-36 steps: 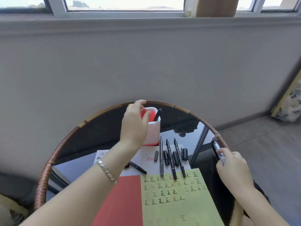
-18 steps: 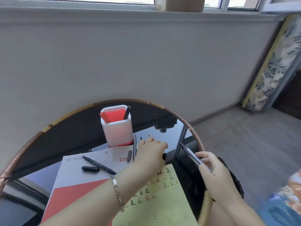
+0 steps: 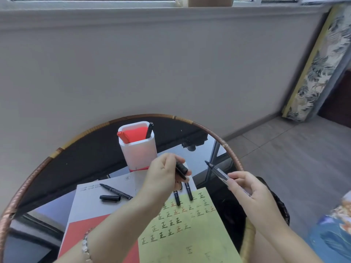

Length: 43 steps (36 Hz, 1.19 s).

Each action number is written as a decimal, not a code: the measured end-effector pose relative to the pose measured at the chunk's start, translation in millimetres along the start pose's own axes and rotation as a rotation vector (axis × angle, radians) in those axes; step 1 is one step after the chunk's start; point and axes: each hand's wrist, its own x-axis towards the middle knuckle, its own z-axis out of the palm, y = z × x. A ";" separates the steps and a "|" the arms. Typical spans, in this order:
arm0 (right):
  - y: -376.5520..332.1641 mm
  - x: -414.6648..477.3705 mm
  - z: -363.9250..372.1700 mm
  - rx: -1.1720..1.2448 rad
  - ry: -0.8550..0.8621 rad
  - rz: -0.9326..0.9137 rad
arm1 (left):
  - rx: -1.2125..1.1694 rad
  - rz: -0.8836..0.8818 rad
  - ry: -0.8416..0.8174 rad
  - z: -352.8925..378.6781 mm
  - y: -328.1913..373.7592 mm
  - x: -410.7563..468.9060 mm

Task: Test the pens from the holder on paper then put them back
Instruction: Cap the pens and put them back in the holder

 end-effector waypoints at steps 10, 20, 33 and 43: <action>-32.1 -19.1 24.6 -0.006 -0.201 -0.134 | -0.309 -0.098 0.081 -42.2 -31.0 -28.3; -45.8 -29.9 41.7 -0.069 -0.325 -0.266 | -0.651 -0.137 0.142 -46.3 -33.3 -42.9; -47.9 -32.5 46.7 -0.117 -0.287 -0.368 | -0.251 0.026 0.066 -39.7 -40.8 -59.9; -58.2 -31.3 48.4 -0.041 -0.246 -0.439 | 0.168 0.306 0.084 -50.4 -41.0 -58.7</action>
